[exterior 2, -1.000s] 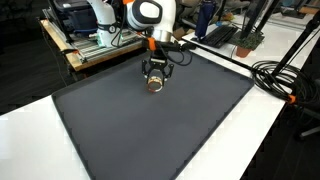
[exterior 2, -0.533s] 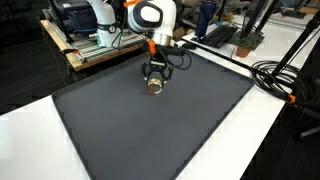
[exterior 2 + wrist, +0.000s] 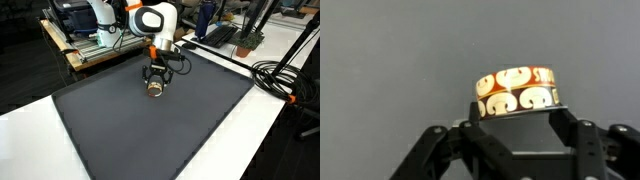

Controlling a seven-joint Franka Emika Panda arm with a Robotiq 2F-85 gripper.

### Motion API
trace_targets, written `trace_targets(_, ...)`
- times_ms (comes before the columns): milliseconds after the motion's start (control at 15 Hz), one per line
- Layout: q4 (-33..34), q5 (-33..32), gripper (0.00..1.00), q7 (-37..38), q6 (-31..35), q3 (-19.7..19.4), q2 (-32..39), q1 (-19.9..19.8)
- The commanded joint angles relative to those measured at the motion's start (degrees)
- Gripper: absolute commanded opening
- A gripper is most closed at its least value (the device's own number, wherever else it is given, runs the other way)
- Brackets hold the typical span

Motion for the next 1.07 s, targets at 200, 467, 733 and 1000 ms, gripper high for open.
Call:
trace_targets(200,1.4,2.0,0.94,-1.9,-1.8,0.7,1.5,-0.3)
trace_targets(467,0.7,2.1,1.00,-2.3,-1.7,0.9,0.9,-0.4)
trace_targets(733,-6.6,5.1,1.00,-2.6,1.2,2.6,-6.1,-1.5)
trace_targets(1000,-17.6,11.2,1.00,-2.6,8.9,4.1,-17.2,-3.0)
